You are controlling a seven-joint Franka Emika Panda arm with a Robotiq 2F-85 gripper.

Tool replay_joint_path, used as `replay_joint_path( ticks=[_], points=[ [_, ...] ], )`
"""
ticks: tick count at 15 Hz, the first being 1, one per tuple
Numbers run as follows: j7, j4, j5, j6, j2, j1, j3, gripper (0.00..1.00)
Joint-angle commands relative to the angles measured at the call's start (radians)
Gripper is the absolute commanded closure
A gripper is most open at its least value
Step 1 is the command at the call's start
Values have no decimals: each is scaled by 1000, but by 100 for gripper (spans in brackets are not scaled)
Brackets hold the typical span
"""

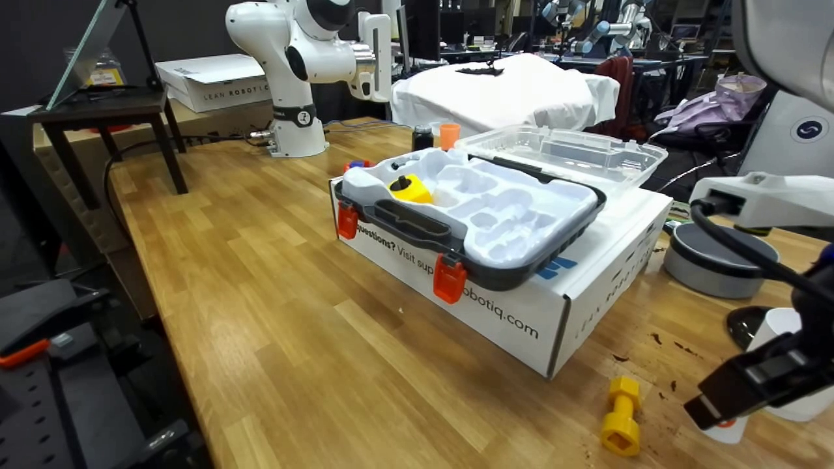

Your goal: Move the seasoning bottle to the right

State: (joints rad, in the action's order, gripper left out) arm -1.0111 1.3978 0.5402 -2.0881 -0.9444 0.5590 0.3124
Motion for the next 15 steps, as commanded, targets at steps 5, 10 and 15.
replay_joint_path(
  ticks=[5, 10, 15],
  points=[
    [-24, -89, -10, 78, -39, 39, -31, 4],
    [-16, -109, -12, 85, -50, 45, -37, 0],
    [59, 9, -4, 61, 42, 36, -13, 0]
  ],
)
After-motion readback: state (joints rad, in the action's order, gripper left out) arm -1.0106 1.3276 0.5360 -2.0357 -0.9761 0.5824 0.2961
